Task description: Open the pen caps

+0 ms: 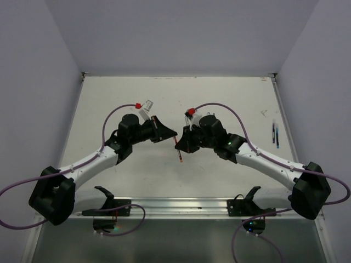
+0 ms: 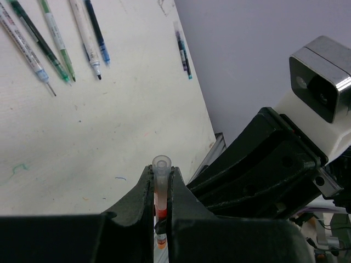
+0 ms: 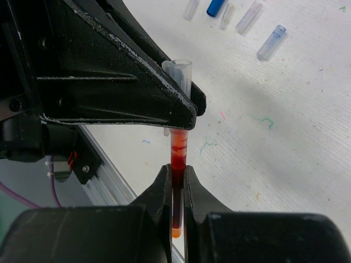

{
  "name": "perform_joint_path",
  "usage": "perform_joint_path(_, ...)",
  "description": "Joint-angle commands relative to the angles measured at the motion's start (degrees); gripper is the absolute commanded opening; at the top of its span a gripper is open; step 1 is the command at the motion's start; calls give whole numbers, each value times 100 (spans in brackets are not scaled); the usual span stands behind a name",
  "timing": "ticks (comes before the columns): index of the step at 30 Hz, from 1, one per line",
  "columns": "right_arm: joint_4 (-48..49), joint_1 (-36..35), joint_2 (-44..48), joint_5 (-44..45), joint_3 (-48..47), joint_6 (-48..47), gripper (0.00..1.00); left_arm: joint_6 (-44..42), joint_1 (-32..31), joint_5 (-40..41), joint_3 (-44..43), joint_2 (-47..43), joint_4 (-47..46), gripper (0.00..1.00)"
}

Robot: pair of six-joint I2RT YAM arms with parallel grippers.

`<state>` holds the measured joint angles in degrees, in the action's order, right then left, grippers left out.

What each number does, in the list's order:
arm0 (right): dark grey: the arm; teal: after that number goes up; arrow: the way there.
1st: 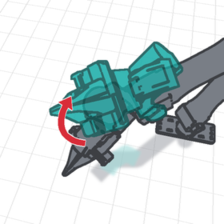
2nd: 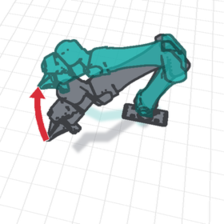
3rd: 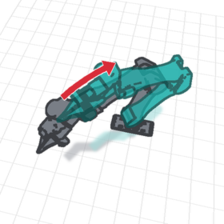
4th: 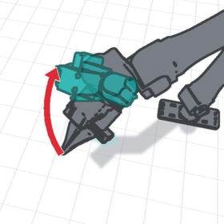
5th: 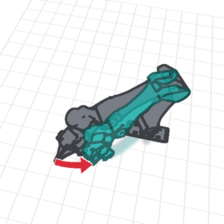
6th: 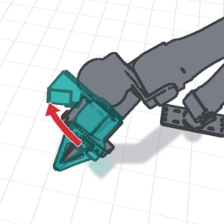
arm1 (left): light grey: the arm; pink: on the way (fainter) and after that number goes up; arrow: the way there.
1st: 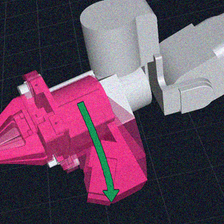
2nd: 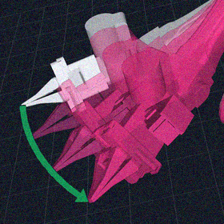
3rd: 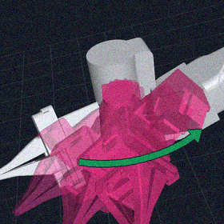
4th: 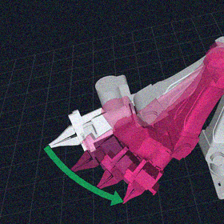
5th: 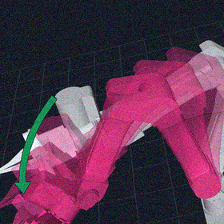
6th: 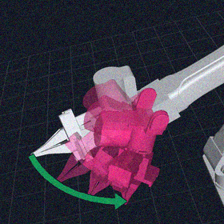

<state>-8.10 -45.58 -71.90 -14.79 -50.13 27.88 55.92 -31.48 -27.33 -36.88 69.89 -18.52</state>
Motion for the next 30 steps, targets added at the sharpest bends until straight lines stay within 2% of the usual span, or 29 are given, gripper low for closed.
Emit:
perform_joint_path(1, -24, -275, -79, 405, 12, -116, 0, 33, 20, 227, -319, -212, 128, 0)
perform_joint_path(5, -166, -442, -61, 889, 82, -177, 0, -55, 55, 527, -521, -221, 463, 0)
perform_joint_path(11, -52, -504, 88, 986, 538, -72, 0, -283, 379, 800, -680, -177, 842, 0)
perform_joint_path(15, 106, -627, 141, 1048, 977, 68, 0, -310, 1028, 659, -645, -142, 798, 0)
perform_joint_path(21, 361, -1092, 115, 1311, 1365, 350, 0, -336, 1513, 729, -890, 95, 807, 0)
perform_joint_path(26, -33, -1199, 308, 1724, 1287, 420, 0, -660, 1566, 922, -1110, 192, 1069, 0)
perform_joint_path(30, -814, -1068, 317, 2488, 576, 245, 0, -1327, 1610, 1589, -1006, 8, 1842, 0)
